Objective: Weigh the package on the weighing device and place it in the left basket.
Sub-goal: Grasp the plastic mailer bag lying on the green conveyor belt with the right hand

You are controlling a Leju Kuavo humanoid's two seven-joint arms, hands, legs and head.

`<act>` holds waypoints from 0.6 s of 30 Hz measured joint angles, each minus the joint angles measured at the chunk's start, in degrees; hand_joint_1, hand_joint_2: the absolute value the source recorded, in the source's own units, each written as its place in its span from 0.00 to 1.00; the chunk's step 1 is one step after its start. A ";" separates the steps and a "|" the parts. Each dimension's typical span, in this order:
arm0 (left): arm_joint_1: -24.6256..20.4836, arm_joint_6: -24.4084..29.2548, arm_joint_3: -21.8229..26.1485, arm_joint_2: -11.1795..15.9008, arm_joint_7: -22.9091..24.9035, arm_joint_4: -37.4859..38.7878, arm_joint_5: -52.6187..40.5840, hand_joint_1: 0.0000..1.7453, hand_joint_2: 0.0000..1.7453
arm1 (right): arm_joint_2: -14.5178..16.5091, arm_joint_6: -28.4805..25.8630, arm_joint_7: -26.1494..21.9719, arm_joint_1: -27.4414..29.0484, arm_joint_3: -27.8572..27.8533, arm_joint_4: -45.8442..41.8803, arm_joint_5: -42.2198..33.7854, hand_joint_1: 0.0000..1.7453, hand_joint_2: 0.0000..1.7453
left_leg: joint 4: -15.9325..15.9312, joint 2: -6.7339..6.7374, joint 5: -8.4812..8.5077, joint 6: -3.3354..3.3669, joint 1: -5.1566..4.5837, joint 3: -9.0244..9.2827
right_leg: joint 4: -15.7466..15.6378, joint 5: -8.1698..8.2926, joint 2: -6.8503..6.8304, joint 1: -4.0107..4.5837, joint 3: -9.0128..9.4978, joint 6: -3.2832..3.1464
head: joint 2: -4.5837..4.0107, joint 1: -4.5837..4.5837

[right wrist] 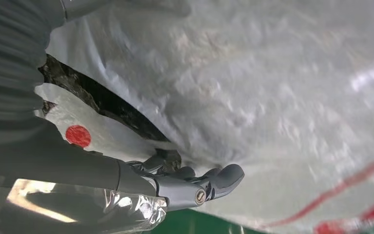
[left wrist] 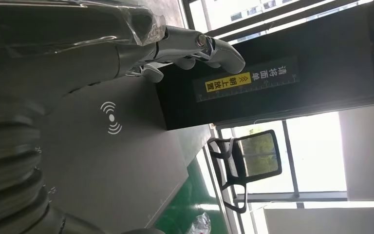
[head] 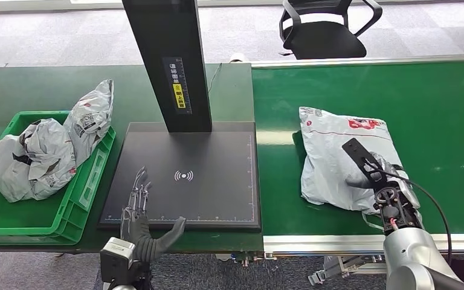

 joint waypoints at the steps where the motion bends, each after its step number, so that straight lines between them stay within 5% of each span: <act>1: -0.17 -0.12 0.13 -0.02 0.00 0.22 0.11 0.00 1.00 | 0.02 0.54 0.69 0.20 0.61 0.31 0.89 0.00 1.00 | 0.00 0.00 0.00 0.00 0.00 -0.01 | 0.00 0.00 0.00 0.00 0.00 0.00 | 0.00 0.00; 9: -0.73 -0.40 0.63 -0.16 -0.04 1.32 0.34 0.00 1.00 | 0.26 2.82 1.85 0.34 4.22 1.57 3.53 0.00 1.00 | 0.00 0.00 0.00 0.00 0.00 0.00 | 0.00 0.00 0.00 0.00 0.01 0.00 | 0.00 0.00; 13: -0.83 -0.44 0.87 -0.26 -0.04 1.57 0.46 0.00 1.00 | 0.31 3.88 1.83 0.34 5.79 1.79 4.78 0.96 1.00 | 0.00 0.01 0.00 0.00 0.00 0.00 | 0.00 0.00 0.00 0.00 0.01 0.00 | 0.00 -0.01; 18: -0.84 -0.64 1.09 -0.33 -0.01 1.60 0.46 0.00 1.00 | 0.49 3.20 1.10 0.60 7.32 1.86 5.47 1.00 1.00 | 0.00 0.01 0.00 0.00 0.00 0.02 | 0.00 0.00 0.00 0.00 0.01 0.00 | 0.00 0.00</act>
